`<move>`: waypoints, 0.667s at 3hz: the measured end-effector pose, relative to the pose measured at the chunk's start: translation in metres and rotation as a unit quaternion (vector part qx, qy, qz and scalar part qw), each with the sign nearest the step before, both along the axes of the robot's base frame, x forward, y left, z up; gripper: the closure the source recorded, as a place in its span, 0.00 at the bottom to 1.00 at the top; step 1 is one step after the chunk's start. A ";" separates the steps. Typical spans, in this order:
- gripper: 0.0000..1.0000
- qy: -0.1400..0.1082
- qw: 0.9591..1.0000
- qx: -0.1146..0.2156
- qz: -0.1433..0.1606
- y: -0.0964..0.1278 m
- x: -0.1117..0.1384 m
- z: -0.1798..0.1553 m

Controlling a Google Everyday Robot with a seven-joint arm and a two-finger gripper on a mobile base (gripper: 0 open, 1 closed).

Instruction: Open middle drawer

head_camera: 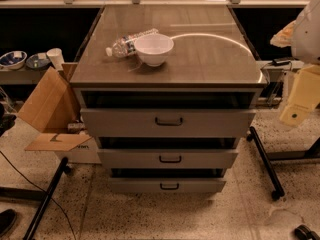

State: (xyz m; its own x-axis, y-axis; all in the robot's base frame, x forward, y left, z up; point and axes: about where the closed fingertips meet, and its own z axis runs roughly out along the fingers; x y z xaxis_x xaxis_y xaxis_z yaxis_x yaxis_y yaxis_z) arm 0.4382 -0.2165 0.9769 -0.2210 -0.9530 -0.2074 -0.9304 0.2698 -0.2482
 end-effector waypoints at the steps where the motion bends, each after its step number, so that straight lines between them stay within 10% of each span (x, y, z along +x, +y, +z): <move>1: 0.00 0.000 1.000 0.000 0.000 0.000 0.000 0.000; 2: 0.00 -0.004 1.000 -0.006 0.004 0.003 -0.001 -0.001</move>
Offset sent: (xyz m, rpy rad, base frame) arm -0.0033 0.0054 -0.0083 -0.0337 0.0026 0.0215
